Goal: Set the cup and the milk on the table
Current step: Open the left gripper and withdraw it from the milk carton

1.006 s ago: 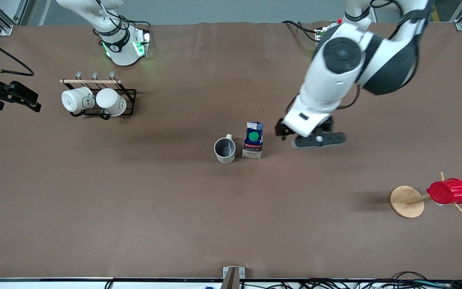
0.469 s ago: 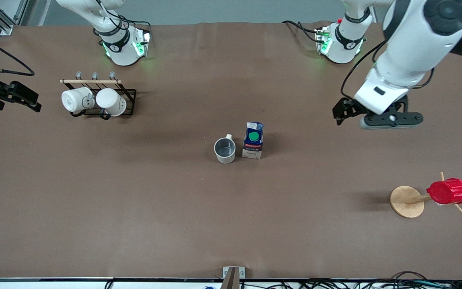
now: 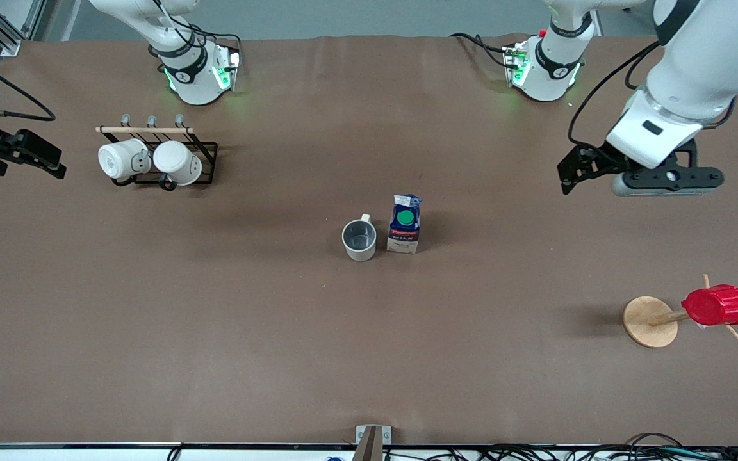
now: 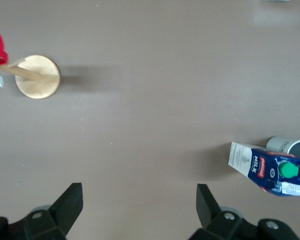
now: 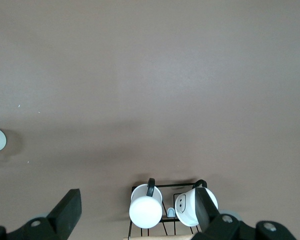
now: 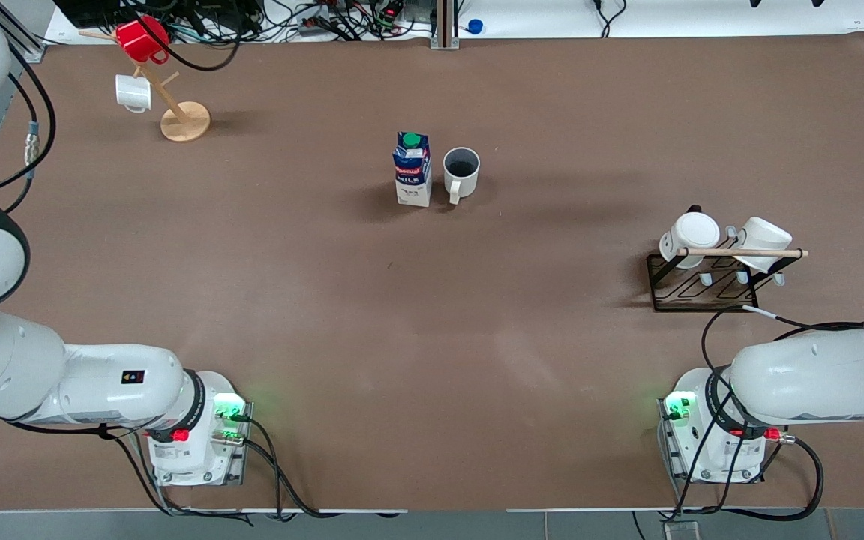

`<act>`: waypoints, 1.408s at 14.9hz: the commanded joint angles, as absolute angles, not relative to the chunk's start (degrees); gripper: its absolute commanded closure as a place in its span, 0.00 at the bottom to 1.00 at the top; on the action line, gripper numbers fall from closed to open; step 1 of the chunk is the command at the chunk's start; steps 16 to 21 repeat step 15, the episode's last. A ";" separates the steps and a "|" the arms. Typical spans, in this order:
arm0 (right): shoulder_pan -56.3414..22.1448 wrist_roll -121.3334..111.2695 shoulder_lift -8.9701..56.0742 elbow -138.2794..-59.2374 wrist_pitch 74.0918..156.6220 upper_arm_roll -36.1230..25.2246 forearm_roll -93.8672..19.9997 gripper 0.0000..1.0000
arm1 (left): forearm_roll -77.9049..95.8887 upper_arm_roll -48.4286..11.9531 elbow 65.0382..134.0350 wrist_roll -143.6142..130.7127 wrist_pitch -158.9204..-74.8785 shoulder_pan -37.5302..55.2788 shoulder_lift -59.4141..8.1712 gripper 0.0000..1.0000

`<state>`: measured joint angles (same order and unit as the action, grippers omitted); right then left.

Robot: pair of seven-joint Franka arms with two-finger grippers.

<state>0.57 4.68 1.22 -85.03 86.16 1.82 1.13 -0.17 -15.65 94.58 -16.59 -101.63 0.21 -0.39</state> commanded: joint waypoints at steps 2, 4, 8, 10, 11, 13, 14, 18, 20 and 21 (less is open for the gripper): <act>0.70 4.22 0.97 -85.17 85.87 1.85 0.09 0.00 | 1.58 -6.79 92.46 -12.58 -100.11 5.79 -1.50 0.00; 0.70 4.22 0.97 -85.17 85.87 1.85 0.09 0.00 | 1.85 -6.24 93.25 -10.73 -97.67 5.89 -0.79 0.00; 0.70 4.22 0.97 -85.17 85.87 1.85 0.09 0.00 | 1.93 -5.01 96.50 -9.84 -97.03 5.98 0.96 0.00; 0.70 4.22 0.97 -85.17 85.87 1.85 0.09 0.00 | 1.93 -5.01 97.38 -9.84 -97.47 5.98 1.49 0.00; 0.70 4.22 0.97 -85.17 85.87 1.85 0.09 0.00 | 2.02 -5.01 97.38 -9.84 -97.47 5.98 1.49 0.00; 0.70 4.22 0.97 -85.17 85.87 1.85 0.09 0.00 | 2.20 -5.01 97.47 -9.84 -97.47 5.98 1.58 0.00; 0.70 4.22 0.97 -85.17 85.87 1.85 0.09 0.00 | 2.20 -5.10 97.47 -9.84 -97.56 5.89 1.58 0.01; 0.70 4.22 0.97 -85.17 85.87 1.85 0.17 0.00 | 2.20 -5.10 97.56 -9.84 -97.56 5.89 1.58 0.01; 0.70 4.22 0.97 -85.17 85.87 1.85 0.17 0.00 | 2.20 -5.10 97.56 -9.84 -97.56 5.89 1.58 0.01; 0.70 4.22 0.97 -85.17 85.87 1.85 0.17 0.00 | 2.20 -5.10 97.56 -9.84 -97.56 5.89 1.58 0.01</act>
